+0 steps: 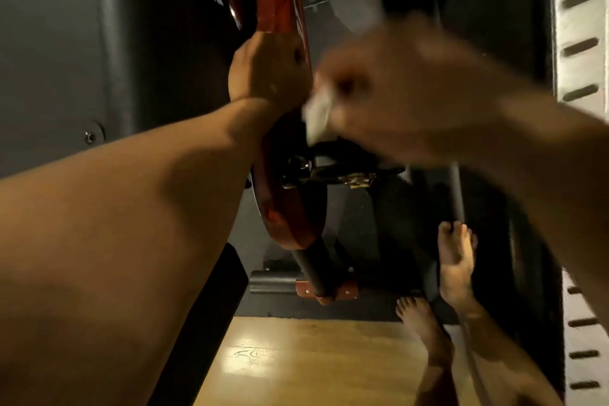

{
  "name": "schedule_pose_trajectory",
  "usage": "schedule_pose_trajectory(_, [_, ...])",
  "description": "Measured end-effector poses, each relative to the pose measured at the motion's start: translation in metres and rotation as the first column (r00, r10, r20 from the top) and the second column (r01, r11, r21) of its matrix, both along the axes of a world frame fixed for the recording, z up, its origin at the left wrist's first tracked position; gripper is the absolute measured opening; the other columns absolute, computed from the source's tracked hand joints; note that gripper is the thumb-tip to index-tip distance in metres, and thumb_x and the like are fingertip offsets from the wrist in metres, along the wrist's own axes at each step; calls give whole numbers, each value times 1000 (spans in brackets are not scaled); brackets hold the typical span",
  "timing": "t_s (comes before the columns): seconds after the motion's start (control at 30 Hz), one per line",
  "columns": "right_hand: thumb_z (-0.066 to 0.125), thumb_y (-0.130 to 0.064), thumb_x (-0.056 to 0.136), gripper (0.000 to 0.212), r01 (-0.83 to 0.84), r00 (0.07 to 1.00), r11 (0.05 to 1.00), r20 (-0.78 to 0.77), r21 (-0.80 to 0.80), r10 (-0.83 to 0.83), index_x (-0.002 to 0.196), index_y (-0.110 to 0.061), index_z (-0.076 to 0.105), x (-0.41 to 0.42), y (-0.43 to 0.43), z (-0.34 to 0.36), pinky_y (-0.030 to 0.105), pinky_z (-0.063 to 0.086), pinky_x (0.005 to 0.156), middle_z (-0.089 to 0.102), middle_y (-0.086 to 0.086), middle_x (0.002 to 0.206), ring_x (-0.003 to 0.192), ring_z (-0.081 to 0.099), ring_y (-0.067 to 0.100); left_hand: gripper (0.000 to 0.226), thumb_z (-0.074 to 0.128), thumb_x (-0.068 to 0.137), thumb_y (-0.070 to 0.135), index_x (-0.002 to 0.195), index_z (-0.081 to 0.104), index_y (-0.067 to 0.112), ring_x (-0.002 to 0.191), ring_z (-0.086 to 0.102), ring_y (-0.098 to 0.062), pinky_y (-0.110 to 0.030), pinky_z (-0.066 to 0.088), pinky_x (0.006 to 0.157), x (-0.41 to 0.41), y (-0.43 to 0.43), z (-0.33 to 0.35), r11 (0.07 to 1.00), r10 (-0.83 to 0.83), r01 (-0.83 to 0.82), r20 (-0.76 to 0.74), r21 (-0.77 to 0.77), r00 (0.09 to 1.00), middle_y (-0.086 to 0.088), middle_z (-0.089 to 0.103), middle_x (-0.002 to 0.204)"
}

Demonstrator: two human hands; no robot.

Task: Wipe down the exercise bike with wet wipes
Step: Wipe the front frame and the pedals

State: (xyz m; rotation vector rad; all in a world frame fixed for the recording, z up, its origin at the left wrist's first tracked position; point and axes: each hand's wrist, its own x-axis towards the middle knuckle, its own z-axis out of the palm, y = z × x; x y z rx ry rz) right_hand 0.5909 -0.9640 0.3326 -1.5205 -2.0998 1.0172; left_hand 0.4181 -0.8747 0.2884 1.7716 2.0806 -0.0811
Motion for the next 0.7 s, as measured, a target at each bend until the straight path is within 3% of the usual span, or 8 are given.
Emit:
schedule_pose_trajectory(0.1, [43, -24, 92, 17, -170, 981, 960, 52, -222, 186, 104, -31, 53, -9, -10, 18, 11, 36, 56, 55, -13, 73, 61, 50, 0, 33, 43, 85, 37, 103, 66, 21, 98, 66, -29, -40, 57, 84, 0, -2, -3, 1000, 0, 0, 17, 29, 1000, -8, 67, 112])
schedule_pose_trajectory(0.13, [45, -24, 90, 21, -171, 982, 965, 48, -201, 184, 107, -26, 58, -7, -21, 22, 11, 43, 62, 63, -8, 82, 71, 57, 3, 28, 46, 89, 35, 104, 65, 20, 99, 66, -28, -38, 57, 83, -3, 0, -7, 1000, 9, -10, 21, 13, 1000, -8, 66, 113])
schedule_pose_trajectory(0.2, [54, -29, 80, 33, -148, 971, 984, 173, -104, 164, 109, -19, 66, -6, -48, 24, 28, 52, 83, 71, 1, 96, 95, 64, 19, 20, 52, 95, 27, 108, 62, 15, 104, 64, -26, -34, 54, 85, -6, 1, -13, 1000, 25, -25, 50, 6, 998, -9, 63, 117])
schedule_pose_trajectory(0.3, [65, -31, 63, 39, -140, 948, 990, 292, 24, 127, 99, -17, 73, -13, -62, 11, 30, 34, 89, 74, 3, 93, 108, 51, 21, 17, 56, 96, 21, 109, 61, 11, 106, 63, -26, -28, 52, 86, -8, 2, -21, 998, 2, -7, 65, 69, 998, -8, 63, 114])
schedule_pose_trajectory(0.37, [66, -24, 69, 31, -41, 983, 996, 185, 84, 25, 97, -12, 73, -14, -63, 1, 24, 34, 95, 73, 7, 95, 110, 43, 22, 17, 58, 96, 26, 109, 61, 16, 100, 64, -19, -15, 44, 73, -13, 3, -24, 996, -42, 39, 26, 83, 999, 1, 60, 102])
schedule_pose_trajectory(0.47, [59, -22, 83, 22, 74, 997, 992, 20, 99, -77, 96, -7, 70, -14, -66, -6, 24, 32, 100, 70, 9, 99, 110, 47, 24, 19, 60, 95, 26, 113, 61, 19, 102, 63, -21, -21, 43, 76, -15, 3, -28, 988, -97, 97, -6, 116, 995, -3, 64, 110])
schedule_pose_trajectory(0.53, [56, -24, 84, 21, 122, 992, 990, -26, 71, -121, 95, -9, 67, -19, -60, -6, 31, 43, 93, 68, 8, 99, 106, 49, 22, 20, 53, 97, 27, 113, 63, 19, 95, 62, -20, -23, 47, 75, -13, 1, -24, 986, -78, 78, -8, 144, 997, -5, 65, 112])
schedule_pose_trajectory(0.7, [54, -20, 87, 13, 92, 993, 995, -73, -40, -94, 92, -13, 65, -21, -29, 0, 38, 54, 81, 63, 2, 83, 83, 61, 17, 21, 48, 98, 34, 97, 63, 20, 78, 56, -10, -12, 34, 58, -10, -2, -21, 990, -58, 55, 17, 131, 998, 4, 61, 95])
